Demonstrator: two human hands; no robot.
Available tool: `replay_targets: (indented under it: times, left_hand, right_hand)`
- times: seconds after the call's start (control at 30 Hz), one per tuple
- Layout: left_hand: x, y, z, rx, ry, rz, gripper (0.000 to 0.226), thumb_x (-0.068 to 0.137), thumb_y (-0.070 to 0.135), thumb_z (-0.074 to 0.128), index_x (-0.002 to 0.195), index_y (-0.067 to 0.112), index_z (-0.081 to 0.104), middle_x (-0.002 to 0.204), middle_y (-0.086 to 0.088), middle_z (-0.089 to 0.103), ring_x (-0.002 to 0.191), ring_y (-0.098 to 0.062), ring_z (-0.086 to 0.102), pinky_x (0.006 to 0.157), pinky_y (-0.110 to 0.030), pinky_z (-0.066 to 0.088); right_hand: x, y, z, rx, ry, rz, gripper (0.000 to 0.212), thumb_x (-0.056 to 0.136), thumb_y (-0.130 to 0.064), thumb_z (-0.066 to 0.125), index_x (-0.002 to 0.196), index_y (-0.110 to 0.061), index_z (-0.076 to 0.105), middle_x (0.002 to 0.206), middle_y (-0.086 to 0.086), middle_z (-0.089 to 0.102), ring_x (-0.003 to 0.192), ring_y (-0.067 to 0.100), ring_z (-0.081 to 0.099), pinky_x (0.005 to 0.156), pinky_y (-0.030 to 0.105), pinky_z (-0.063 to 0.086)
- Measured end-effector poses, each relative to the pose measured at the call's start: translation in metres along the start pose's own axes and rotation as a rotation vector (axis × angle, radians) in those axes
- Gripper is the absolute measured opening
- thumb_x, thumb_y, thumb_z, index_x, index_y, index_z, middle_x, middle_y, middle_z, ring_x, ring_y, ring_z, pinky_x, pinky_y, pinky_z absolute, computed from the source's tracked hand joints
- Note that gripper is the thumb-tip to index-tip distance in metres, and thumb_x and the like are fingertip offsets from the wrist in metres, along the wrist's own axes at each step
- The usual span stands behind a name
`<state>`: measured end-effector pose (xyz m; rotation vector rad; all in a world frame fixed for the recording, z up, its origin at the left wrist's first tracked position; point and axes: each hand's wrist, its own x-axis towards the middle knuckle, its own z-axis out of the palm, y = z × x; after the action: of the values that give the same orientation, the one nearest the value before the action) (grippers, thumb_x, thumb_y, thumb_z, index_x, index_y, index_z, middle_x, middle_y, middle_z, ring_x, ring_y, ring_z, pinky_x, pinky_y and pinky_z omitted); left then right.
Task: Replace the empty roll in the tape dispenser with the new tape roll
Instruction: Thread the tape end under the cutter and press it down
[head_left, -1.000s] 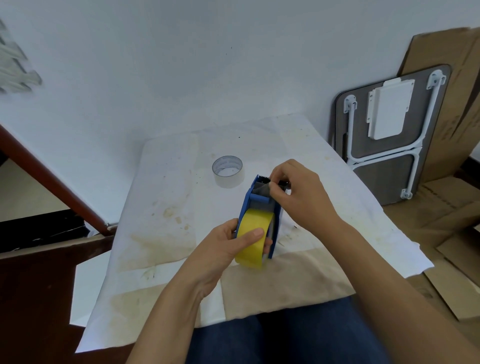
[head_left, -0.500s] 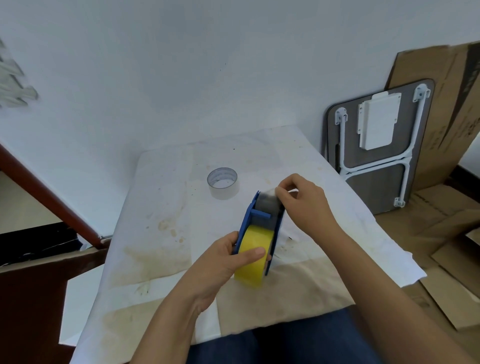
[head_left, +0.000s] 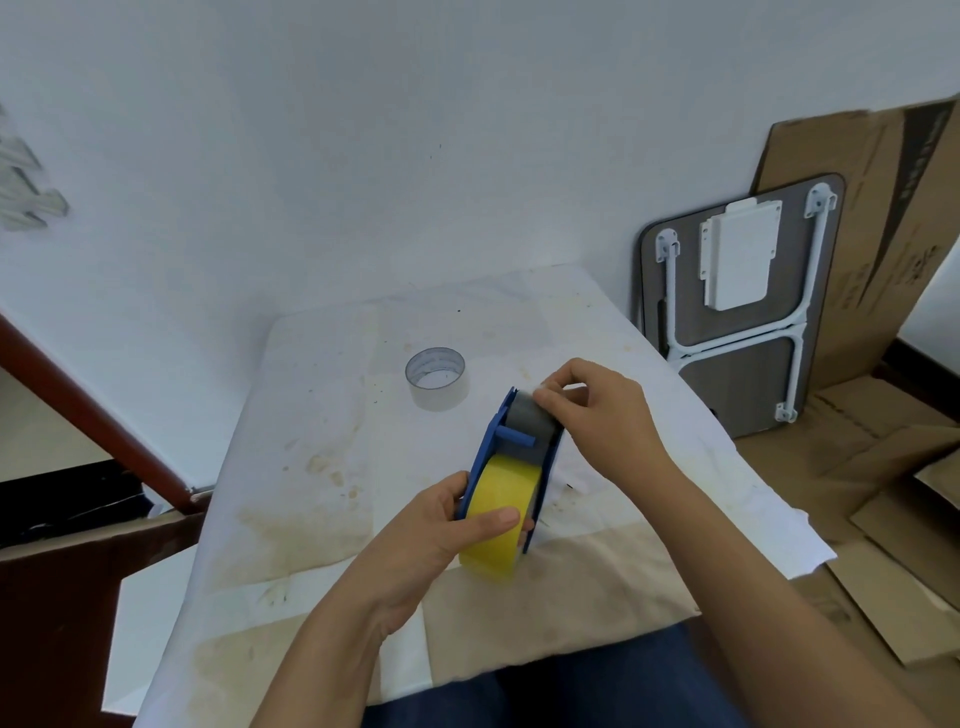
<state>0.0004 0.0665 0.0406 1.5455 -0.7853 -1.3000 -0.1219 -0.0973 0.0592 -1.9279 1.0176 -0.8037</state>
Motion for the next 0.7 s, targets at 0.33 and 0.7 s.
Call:
replay_targets:
  times: [0.33,0.7]
  left_hand:
    - [0.001,0.006,0.0,0.06,0.03,0.025,0.045,0.073,0.041,0.074,0.112,0.019,0.068,0.094,0.002,0.079,0.088,-0.011,0.073,0.081,-0.023,0.052]
    - [0.005,0.012,0.002,0.212,0.058,0.038,0.061,0.063,0.051,0.084,0.111,0.024,0.059,0.108,-0.006,0.072,0.102,-0.027,0.069,0.092,-0.042,0.055]
  right_hand:
    - [0.003,-0.004,-0.001,0.213,0.084,0.114,0.015,0.087,-0.02,0.069,0.075,-0.013,0.063,0.072,0.005,0.067,0.064,0.011,0.054,0.06,0.023,0.042]
    - [0.01,0.003,-0.006,0.447,0.106,0.299,0.015,0.081,-0.02,0.067,0.069,-0.014,0.06,0.096,0.026,0.072,0.08,0.027,0.061,0.085,0.054,0.054]
